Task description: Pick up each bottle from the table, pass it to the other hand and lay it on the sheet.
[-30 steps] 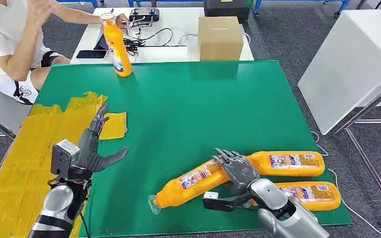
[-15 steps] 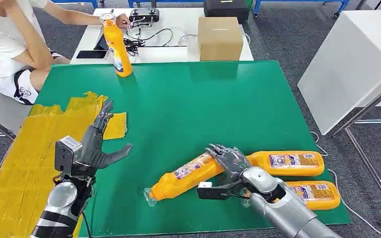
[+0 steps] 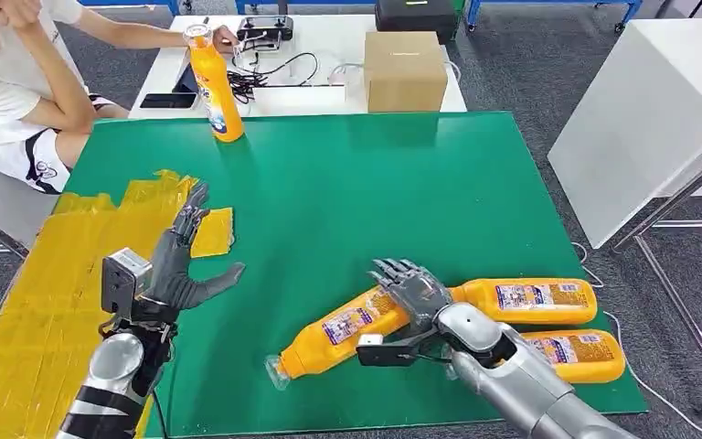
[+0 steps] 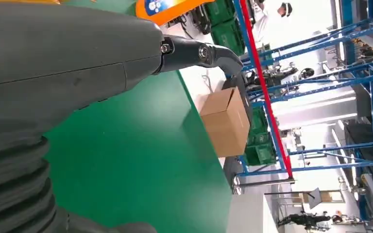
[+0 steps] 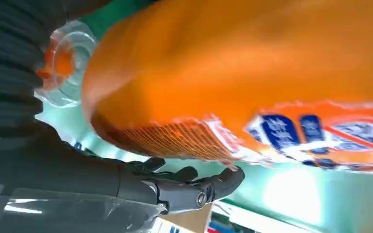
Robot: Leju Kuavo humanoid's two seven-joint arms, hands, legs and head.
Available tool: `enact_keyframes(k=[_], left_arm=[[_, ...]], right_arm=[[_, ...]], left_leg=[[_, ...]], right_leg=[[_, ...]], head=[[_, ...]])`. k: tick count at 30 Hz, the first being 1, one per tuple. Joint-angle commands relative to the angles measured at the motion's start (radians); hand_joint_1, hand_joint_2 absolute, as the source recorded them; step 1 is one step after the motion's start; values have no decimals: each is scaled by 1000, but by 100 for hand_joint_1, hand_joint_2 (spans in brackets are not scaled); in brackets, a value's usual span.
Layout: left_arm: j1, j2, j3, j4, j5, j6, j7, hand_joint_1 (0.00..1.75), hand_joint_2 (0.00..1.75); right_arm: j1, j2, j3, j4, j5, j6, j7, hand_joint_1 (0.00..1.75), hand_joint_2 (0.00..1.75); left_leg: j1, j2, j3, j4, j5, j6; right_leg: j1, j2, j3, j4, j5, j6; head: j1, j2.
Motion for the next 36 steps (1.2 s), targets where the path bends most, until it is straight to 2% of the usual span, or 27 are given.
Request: enact_keyframes(k=[1,8,11,20,27,28,29,30,36], left_arm=[[-29,-4,-1,58,2,1,1,0,175],[-34,-4,-1,63,2,0,1,0,175],[-52,-3,-7,82,4,-1,0,0,175],[-69,-2,-15,103,13,-5,-6,0,175],[-96,3,-41,136,23,-9,-11,0,175],[-101,5,-46,140,26,-10,-12,0,175],[-105,5,-51,145,29,-9,-12,0,175],[-109,6,-56,150,32,-9,-12,0,175],[-115,6,-60,158,35,-7,-12,0,175]], right_arm=[[-46,25,96,67,65,-20,28,0,175],[-64,24,131,61,95,-28,10,0,175],[-100,22,169,59,58,2,-47,0,175],[-140,16,212,76,-11,45,-109,0,175],[-204,-33,296,134,-113,152,-186,0,175],[-214,-44,313,138,-129,170,-191,45,175],[-221,-54,326,140,-143,178,-195,145,175],[-227,-62,335,144,-166,188,-198,173,175],[-230,-72,343,161,-171,187,-190,175,175]], left_leg=[[0,1,2,-1,0,-1],[0,1,3,-1,0,-1],[0,1,3,-1,0,-1],[0,-1,2,-1,0,-1],[0,-2,2,0,0,-1],[0,-2,1,-1,0,0],[0,-3,1,0,0,-1],[0,-4,2,0,1,-1],[0,-3,2,-1,0,0]], right_leg=[[0,1,2,-1,0,0],[0,0,3,-1,0,0],[0,1,2,-1,0,0],[0,-1,2,-1,0,0],[0,-2,3,-1,-1,0],[0,-2,2,-1,0,0],[0,-3,2,-1,0,0],[0,-4,3,-1,0,1],[0,-3,3,-1,0,0]], head=[[0,0],[0,0],[-1,0],[0,0],[0,0],[0,0],[0,0],[0,0],[0,0]])
